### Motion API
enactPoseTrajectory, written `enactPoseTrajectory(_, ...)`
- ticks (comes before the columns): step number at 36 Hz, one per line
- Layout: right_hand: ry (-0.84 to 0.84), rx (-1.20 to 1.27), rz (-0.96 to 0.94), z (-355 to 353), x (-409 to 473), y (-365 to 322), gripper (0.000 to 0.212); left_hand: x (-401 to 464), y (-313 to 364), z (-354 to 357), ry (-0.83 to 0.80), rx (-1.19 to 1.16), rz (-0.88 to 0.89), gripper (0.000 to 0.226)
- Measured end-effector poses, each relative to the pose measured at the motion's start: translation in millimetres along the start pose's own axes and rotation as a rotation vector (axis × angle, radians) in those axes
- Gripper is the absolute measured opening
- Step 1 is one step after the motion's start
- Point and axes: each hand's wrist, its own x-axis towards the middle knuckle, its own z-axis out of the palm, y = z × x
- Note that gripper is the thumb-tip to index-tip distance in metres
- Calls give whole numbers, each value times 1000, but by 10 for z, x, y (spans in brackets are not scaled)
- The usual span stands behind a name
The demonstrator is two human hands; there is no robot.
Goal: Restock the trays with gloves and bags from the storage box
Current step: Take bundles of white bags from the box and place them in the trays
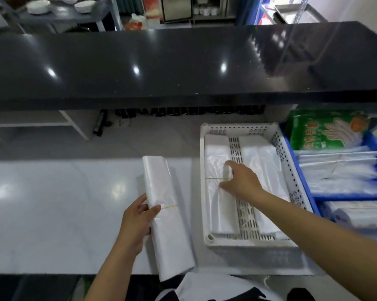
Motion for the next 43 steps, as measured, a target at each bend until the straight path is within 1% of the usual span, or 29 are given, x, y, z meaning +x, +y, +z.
enactPoseTrajectory(4, -32, -46, -50, -38, 9, 16, 53, -67, 122, -13, 32, 10, 42, 40)
enactPoseTrajectory(7, -59, -91, -55, -142, 4, 13, 63, -127, 323, -9, 45, 33, 102, 42)
enactPoseTrajectory(9, -25, -23, -53, -261, -47, -11, 69, -184, 499, -8, 31, 58, 155, 43)
enactPoseTrajectory(10, -3, 68, -60, -336, -95, -34, 67, -220, 591, -4, 18, 69, 178, 44)
enactPoseTrajectory(12, -19, 367, -76, -503, -232, -107, 60, -303, 770, 21, -27, 80, 216, 46)
enactPoseTrajectory(13, -74, 540, -80, -585, -316, -146, 58, -349, 853, 53, -64, 82, 232, 47)
enactPoseTrajectory(15, -240, 821, -90, -706, -461, -195, 61, -422, 986, 172, -148, 83, 250, 51)
enactPoseTrajectory(18, -456, 1071, -117, -779, -600, -185, 62, -451, 1065, 492, -258, 65, 236, 46)
enactPoseTrajectory(20, -526, 1184, -108, -803, -658, -154, 56, -433, 1051, 752, -317, 35, 203, 44)
enactPoseTrajectory(21, -527, 1218, -93, -817, -677, -127, 50, -422, 1037, 882, -342, 23, 182, 44)
enactPoseTrajectory(22, -507, 1234, -69, -830, -686, -90, 47, -413, 1020, 1007, -364, 21, 161, 45)
enactPoseTrajectory(23, -473, 1236, -37, -848, -692, -41, 48, -407, 1001, 1123, -381, 30, 140, 46)
enactPoseTrajectory(25, -414, 1229, 26, -879, -685, 92, 59, -401, 960, 1316, -409, 45, 99, 45)
enactPoseTrajectory(27, -406, 1233, 61, -911, -674, 215, 65, -382, 913, 1455, -433, 45, 64, 43)
enactPoseTrajectory(31, -419, 1233, 104, -935, -678, 380, 66, -335, 847, 1548, -520, 73, 36, 39)
enactPoseTrajectory(32, -418, 1250, 123, -932, -673, 410, 67, -309, 838, 1537, -515, 86, 44, 35)
enactPoseTrajectory(33, -412, 1267, 141, -932, -669, 437, 68, -274, 823, 1513, -468, 108, 69, 30)
enactPoseTrajectory(34, -399, 1277, 159, -932, -658, 465, 68, -214, 792, 1477, -365, 152, 110, 25)
enactPoseTrajectory(35, -379, 1281, 180, -938, -649, 493, 68, -142, 754, 1428, -215, 227, 163, 21)
enactPoseTrajectory(36, -352, 1283, 205, -944, -636, 525, 66, -76, 712, 1368, -64, 327, 211, 21)
enactPoseTrajectory(37, -325, 1283, 231, -956, -624, 560, 62, -23, 664, 1301, 30, 413, 226, 26)
enactPoseTrajectory(38, -303, 1280, 251, -968, -610, 600, 58, 19, 613, 1237, 47, 451, 189, 34)
enactPoseTrajectory(39, -285, 1271, 267, -982, -595, 642, 53, 46, 575, 1194, 4, 425, 105, 39)
enactPoseTrajectory(41, -262, 1249, 287, -1005, -572, 729, 46, 63, 488, 1154, -148, 353, -68, 37)
enactPoseTrajectory(43, -244, 1224, 293, -1025, -553, 802, 43, 40, 416, 1169, -236, 379, -95, 36)
